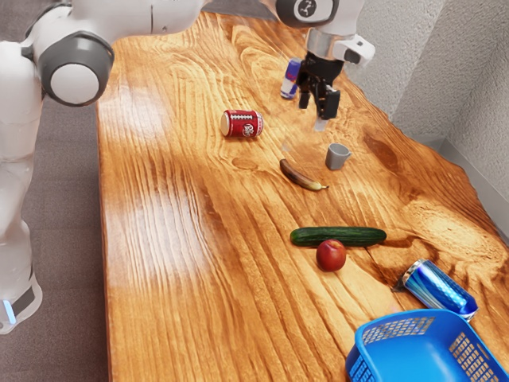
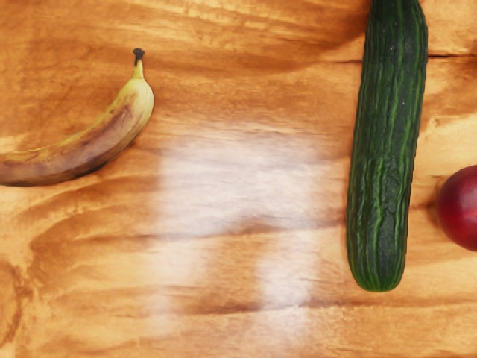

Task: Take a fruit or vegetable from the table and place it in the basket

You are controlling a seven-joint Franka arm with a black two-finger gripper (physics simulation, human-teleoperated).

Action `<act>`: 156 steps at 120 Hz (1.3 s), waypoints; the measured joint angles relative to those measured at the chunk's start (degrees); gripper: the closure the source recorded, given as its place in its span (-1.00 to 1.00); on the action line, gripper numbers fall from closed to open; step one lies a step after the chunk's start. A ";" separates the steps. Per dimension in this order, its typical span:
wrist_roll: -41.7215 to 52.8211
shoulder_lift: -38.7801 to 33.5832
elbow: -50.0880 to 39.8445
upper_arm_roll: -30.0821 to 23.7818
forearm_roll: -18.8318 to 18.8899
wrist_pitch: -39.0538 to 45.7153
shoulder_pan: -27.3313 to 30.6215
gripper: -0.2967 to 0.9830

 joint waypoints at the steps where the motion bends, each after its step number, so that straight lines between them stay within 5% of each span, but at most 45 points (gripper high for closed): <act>1: 0.05 0.68 1.17 0.75 -0.28 -0.29 0.13 -0.53; 13: 0.54 4.14 7.11 4.60 -2.51 -3.02 0.62 -0.53; 50: 1.66 3.72 12.71 5.45 -4.12 -6.98 0.57 -0.54; 83: -1.52 3.38 20.93 -0.18 -7.41 -6.73 0.40 -0.54; 116: -6.81 17.03 16.33 -3.69 -1.99 -0.37 -1.01 -0.54; 156: -11.13 14.75 0.36 -7.55 -0.79 7.16 -5.96 -0.54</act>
